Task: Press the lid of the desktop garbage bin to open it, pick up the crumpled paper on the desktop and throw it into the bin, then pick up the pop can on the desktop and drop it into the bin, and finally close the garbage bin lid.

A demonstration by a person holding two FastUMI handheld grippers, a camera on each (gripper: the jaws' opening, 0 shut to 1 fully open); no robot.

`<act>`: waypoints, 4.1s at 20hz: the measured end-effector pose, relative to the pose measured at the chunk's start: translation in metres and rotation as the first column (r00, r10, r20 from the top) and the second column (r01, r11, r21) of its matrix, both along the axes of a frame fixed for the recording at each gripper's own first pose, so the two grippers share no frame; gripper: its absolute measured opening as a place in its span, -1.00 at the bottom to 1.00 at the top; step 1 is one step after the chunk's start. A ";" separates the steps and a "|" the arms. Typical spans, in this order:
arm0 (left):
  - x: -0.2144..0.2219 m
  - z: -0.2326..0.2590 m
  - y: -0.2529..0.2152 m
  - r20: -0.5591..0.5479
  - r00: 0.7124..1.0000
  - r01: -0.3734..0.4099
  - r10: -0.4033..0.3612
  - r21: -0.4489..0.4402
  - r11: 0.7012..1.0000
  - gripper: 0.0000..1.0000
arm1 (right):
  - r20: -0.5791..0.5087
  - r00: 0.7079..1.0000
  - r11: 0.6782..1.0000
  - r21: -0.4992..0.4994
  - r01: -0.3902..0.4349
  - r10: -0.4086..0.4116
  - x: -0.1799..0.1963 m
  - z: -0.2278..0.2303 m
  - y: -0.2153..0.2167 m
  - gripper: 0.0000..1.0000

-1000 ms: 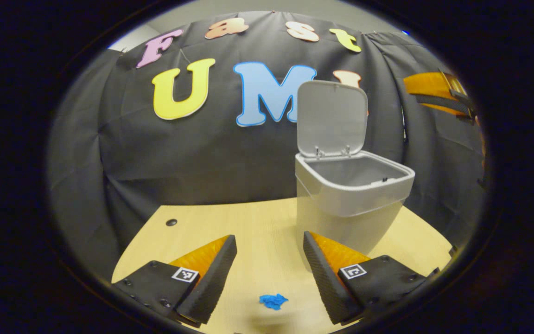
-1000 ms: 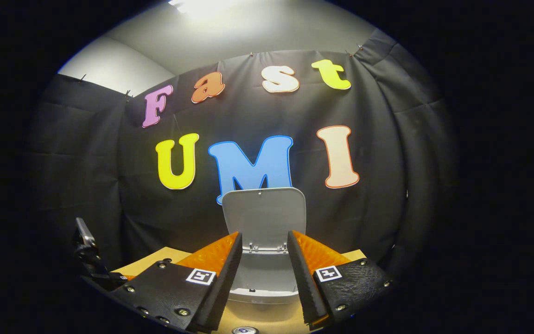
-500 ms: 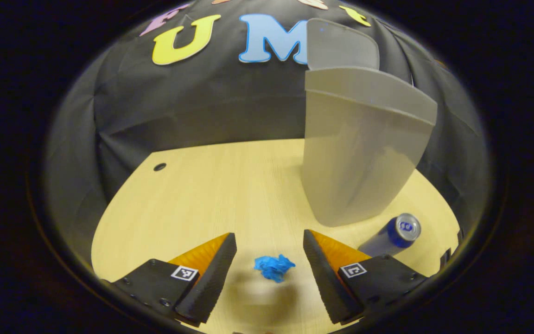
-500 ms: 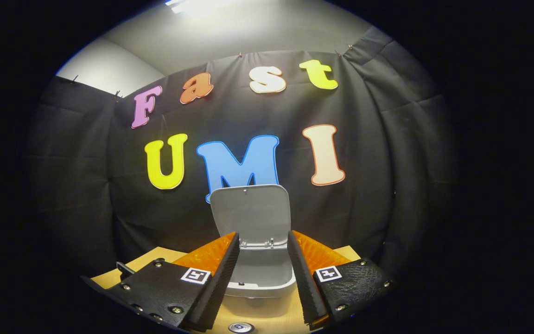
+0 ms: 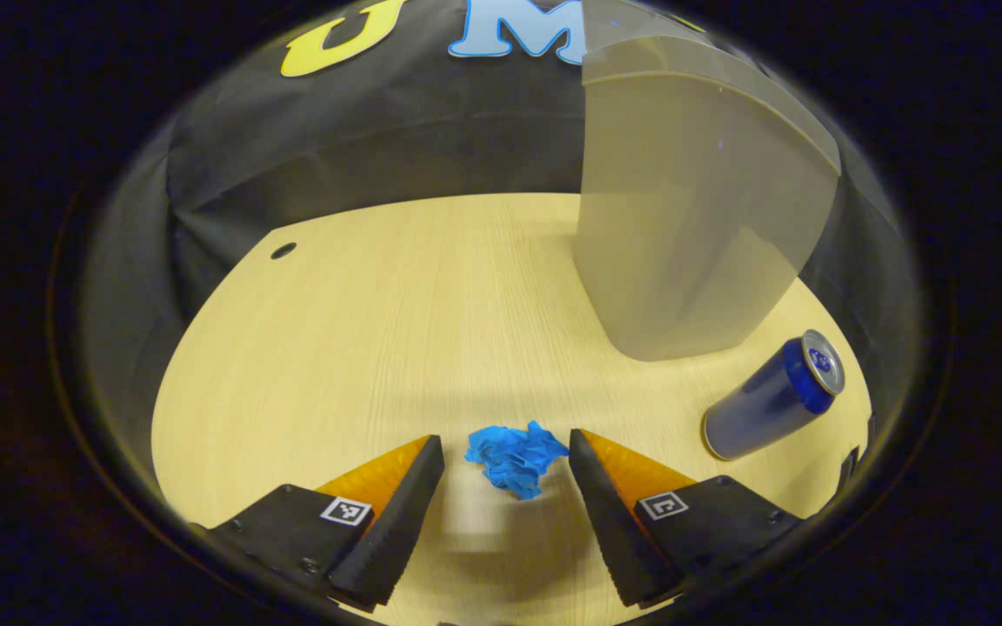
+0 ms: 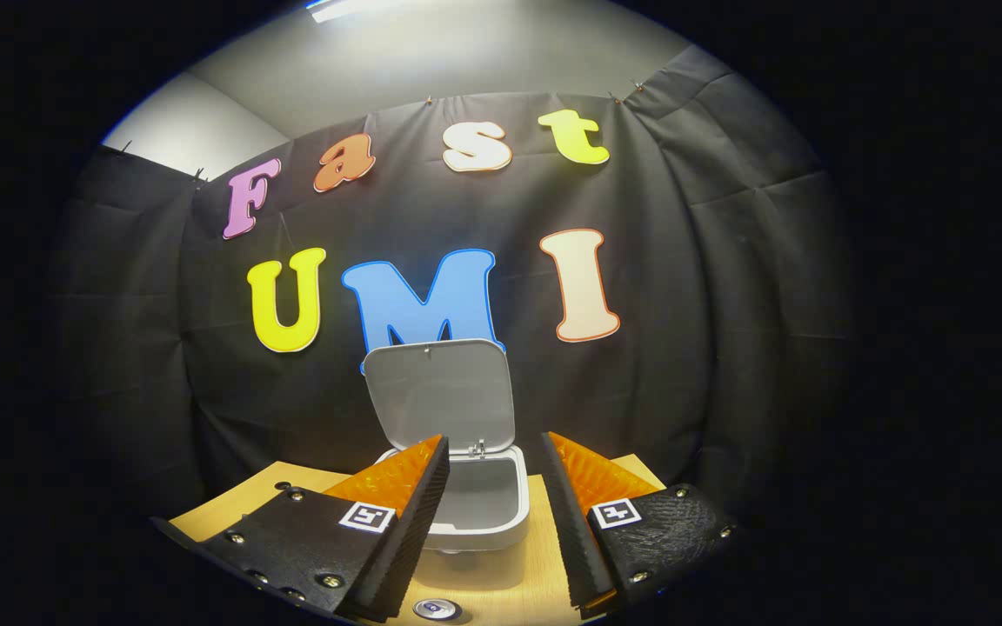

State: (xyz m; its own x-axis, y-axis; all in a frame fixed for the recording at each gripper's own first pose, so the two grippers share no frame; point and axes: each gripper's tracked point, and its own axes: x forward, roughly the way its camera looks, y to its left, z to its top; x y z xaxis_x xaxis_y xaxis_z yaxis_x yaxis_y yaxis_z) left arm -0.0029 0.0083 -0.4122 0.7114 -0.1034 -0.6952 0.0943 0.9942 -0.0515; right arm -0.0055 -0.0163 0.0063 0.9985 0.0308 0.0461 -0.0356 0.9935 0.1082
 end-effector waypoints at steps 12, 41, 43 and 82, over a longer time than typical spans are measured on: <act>0.016 0.022 0.038 -0.057 0.998 -0.023 0.025 0.028 0.999 -0.43 | -0.012 1.000 1.000 -0.008 -0.004 0.003 0.005 -0.004 0.002 0.35; 0.146 0.474 -0.037 0.685 0.723 0.153 -0.091 -0.031 0.988 -0.44 | 0.016 1.000 0.999 -0.038 0.008 -0.007 -0.008 -0.001 -0.014 0.36; 0.151 0.480 -0.050 0.690 0.716 0.174 -0.107 -0.028 0.984 -0.45 | 0.011 1.000 0.999 -0.035 0.018 -0.017 -0.011 -0.003 -0.019 0.36; 0.142 0.471 0.051 0.654 0.755 -0.027 0.047 -0.040 0.999 0.44 | -0.515 0.810 0.923 -0.088 -0.375 0.281 -0.006 -0.242 0.086 0.67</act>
